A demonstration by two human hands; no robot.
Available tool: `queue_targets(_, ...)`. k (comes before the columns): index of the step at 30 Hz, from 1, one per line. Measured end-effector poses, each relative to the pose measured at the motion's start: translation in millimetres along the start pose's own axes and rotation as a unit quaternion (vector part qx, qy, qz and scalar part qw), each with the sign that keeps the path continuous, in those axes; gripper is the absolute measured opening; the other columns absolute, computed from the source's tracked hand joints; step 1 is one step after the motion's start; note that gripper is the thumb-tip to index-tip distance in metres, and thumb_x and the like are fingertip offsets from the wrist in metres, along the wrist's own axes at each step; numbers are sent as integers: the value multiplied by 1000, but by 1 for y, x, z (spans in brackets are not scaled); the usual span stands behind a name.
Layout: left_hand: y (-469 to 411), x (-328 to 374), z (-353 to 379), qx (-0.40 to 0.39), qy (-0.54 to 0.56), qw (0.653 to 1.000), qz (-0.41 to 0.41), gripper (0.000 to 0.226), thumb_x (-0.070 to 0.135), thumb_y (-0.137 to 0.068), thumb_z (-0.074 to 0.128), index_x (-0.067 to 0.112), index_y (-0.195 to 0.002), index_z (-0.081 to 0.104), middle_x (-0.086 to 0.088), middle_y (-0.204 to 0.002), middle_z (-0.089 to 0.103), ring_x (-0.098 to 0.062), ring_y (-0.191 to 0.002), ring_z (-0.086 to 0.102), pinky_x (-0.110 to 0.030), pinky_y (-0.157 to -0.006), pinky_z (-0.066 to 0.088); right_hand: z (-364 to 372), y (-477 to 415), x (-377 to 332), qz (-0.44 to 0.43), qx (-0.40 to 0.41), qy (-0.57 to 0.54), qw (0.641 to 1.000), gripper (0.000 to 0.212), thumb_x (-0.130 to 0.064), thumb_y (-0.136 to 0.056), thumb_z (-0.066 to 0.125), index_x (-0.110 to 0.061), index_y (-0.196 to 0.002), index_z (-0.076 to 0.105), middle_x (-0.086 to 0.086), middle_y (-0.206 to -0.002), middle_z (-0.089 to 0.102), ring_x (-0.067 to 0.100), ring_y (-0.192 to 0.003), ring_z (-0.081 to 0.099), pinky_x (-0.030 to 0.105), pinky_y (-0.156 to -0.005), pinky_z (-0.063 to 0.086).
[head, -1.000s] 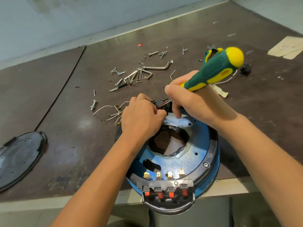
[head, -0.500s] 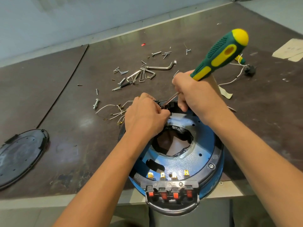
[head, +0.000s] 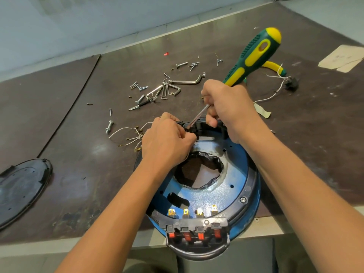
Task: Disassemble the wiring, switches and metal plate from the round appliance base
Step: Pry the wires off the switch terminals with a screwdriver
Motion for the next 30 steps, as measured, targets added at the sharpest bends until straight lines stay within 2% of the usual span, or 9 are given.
queue_targets(3,0,0,0,-6,7,1000,5,27,37,-83,65,23,-61,72,13,-106,48,-9,-92,49,-26,-53,26,0,-4,1,23,2,-16,1000,22,-15,-85,61,-17,-67,48,-9,-43,40,8,-30,35,23,-38,35)
queue_targets(8,0,-1,0,-12,11,1000,8,26,37,-84,64,23,-63,73,12,-108,50,-10,-95,49,-28,-55,29,0,-5,2,26,-3,-31,999,21,-13,-86,60,-16,-71,46,-10,-44,38,8,-30,33,23,-38,35)
queue_targets(11,0,-1,-1,-9,11,1000,8,27,37,-83,64,23,-62,72,12,-107,50,-10,-94,50,-27,-55,28,2,0,1,-12,-37,-9,999,34,-20,-83,60,-25,-51,49,-11,-41,37,10,-31,36,27,-44,36)
queue_targets(14,1,-1,-1,-1,7,1000,9,28,36,-82,64,23,-59,70,12,-108,50,-11,-96,50,-27,-54,27,6,7,-2,-67,-67,34,995,42,-26,-75,56,-23,-35,43,-8,-41,33,15,-31,37,26,-45,35)
queue_targets(18,1,-1,0,5,2,1000,6,28,37,-82,64,22,-58,68,11,-107,52,-13,-95,51,-27,-53,27,6,10,-1,-83,-51,53,994,38,-26,-75,56,-21,-41,39,-3,-44,33,16,-30,37,29,-46,35)
queue_targets(21,0,-1,0,4,8,1000,3,27,36,-81,66,22,-58,69,11,-107,52,-13,-94,52,-26,-53,27,5,5,0,-39,-33,30,998,30,-26,-76,58,-23,-50,43,-4,-47,37,14,-30,36,28,-43,35)
queue_targets(24,1,-1,0,3,10,1000,0,27,36,-81,66,22,-59,69,11,-106,52,-13,-94,52,-26,-53,27,4,-1,0,8,-15,6,1000,29,-16,-84,61,-20,-58,47,-9,-44,40,11,-31,34,26,-41,35)
queue_targets(30,1,0,0,2,8,1000,0,27,37,-82,67,24,-58,67,12,-107,52,-12,-93,52,-26,-53,26,4,-9,1,54,-8,-11,998,20,-12,-85,59,-17,-72,45,-12,-43,38,7,-32,31,20,-38,34)
Point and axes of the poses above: each hand's wrist, its own y-axis away from the middle knuckle, its own z-axis out of the palm, x = y × z, the point moved 3 cm from there along -y, towards the middle knuckle
